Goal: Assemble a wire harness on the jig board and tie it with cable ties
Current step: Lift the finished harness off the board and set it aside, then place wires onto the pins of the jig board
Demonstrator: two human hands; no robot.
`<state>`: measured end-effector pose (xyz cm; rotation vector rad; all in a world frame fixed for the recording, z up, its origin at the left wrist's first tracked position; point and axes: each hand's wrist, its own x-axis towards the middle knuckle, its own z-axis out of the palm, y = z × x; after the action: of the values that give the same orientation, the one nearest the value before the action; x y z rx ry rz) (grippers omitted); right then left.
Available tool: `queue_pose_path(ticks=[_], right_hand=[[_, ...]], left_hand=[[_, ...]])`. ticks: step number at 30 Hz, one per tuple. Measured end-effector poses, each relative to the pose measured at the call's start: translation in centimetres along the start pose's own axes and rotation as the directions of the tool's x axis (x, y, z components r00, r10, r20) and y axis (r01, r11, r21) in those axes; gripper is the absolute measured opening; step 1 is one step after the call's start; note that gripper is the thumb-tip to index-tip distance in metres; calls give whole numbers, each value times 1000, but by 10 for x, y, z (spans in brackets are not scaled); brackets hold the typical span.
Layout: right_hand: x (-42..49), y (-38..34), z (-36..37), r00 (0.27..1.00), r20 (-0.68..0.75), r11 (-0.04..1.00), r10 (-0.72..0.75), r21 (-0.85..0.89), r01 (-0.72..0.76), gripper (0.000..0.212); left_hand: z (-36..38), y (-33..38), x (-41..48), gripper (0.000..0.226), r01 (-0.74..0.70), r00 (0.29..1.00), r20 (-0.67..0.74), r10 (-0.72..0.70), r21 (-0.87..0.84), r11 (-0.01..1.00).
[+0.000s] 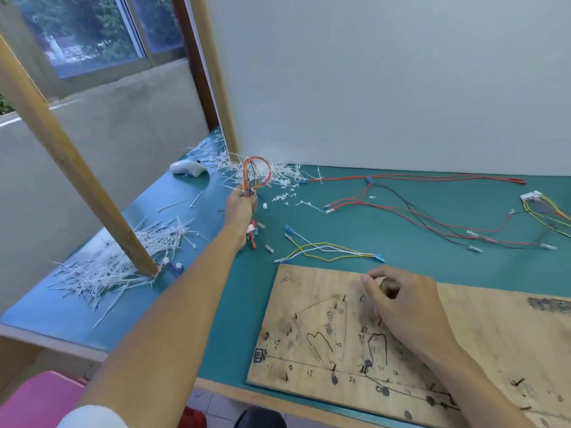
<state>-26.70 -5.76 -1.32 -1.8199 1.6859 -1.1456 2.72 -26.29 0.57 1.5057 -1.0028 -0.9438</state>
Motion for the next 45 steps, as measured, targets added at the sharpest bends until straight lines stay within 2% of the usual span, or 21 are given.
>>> queue_pose_path(ticks=[2, 4, 6, 8, 10, 13, 16, 19, 21, 24, 27, 30, 34, 36, 39, 41, 43, 45], right_hand=[[0, 2, 1, 1000, -7, 1000, -10, -17, 10, 19], [0, 5, 2, 999, -25, 999, -32, -30, 32, 18], [1, 8, 3, 997, -45, 998, -56, -44, 54, 17], [1, 10, 5, 996, -50, 997, -70, -47, 68, 16], [1, 12, 6, 996, -46, 996, -77, -48, 75, 17], [1, 13, 6, 995, -40, 995, -88, -41, 86, 18], [2, 14, 6, 996, -34, 996, -77, -42, 75, 17], [2, 14, 7, 997, -36, 997, -66, -46, 64, 16], [2, 15, 7, 997, -40, 997, -68, -42, 66, 16], [1, 16, 7, 995, -56, 996, -83, -40, 81, 18], [1, 18, 8, 994, -67, 996, -87, -31, 85, 19], [1, 17, 8, 994, -62, 995, -94, -35, 92, 18], [3, 17, 9, 996, -51, 995, -79, -57, 76, 17], [2, 16, 8, 996, -49, 996, -75, -45, 73, 18], [2, 16, 9, 996, -44, 996, -81, -43, 79, 18], [2, 16, 9, 995, -47, 996, -86, -42, 84, 19], [2, 17, 8, 995, -48, 996, -86, -39, 85, 20], [2, 17, 8, 995, -44, 996, -88, -35, 86, 21]], left_hand=[[7, -6, 7, 43, -11, 995, -84, 49, 404, 915], [10, -11, 8, 63, -34, 990, -91, 108, 591, 806], [10, -13, 6, 84, -107, 969, -92, 229, 680, 725], [6, -14, 3, 89, -215, 909, -74, 409, 758, 616], [0, -17, 2, 78, -335, 857, 37, 514, 798, 501], [-5, -26, 4, 62, -401, 856, 204, 476, 843, 360], [-3, -32, 6, 52, -371, 899, 245, 363, 866, 335], [-1, -26, 13, 41, -380, 912, 311, 267, 887, 263], [1, -18, 15, 37, -386, 911, 313, 267, 875, 292], [2, -18, 14, 50, -406, 908, 324, 266, 840, 359], [0, -31, 13, 60, -424, 905, 401, 138, 845, 324], [-3, -35, 16, 61, -407, 913, 398, 91, 861, 306], [-3, -29, 15, 64, -353, 935, 322, 146, 872, 337], [-3, -26, 10, 71, -341, 933, 270, 236, 872, 351], [-3, -18, 0, 73, -409, 851, 250, 461, 867, 285], [-4, -11, -3, 79, -464, 795, 252, 552, 839, 284], [-5, -4, 0, 78, -483, 768, 239, 594, 826, 291], [-8, -2, 7, 64, -444, 799, 268, 539, 867, 227]])
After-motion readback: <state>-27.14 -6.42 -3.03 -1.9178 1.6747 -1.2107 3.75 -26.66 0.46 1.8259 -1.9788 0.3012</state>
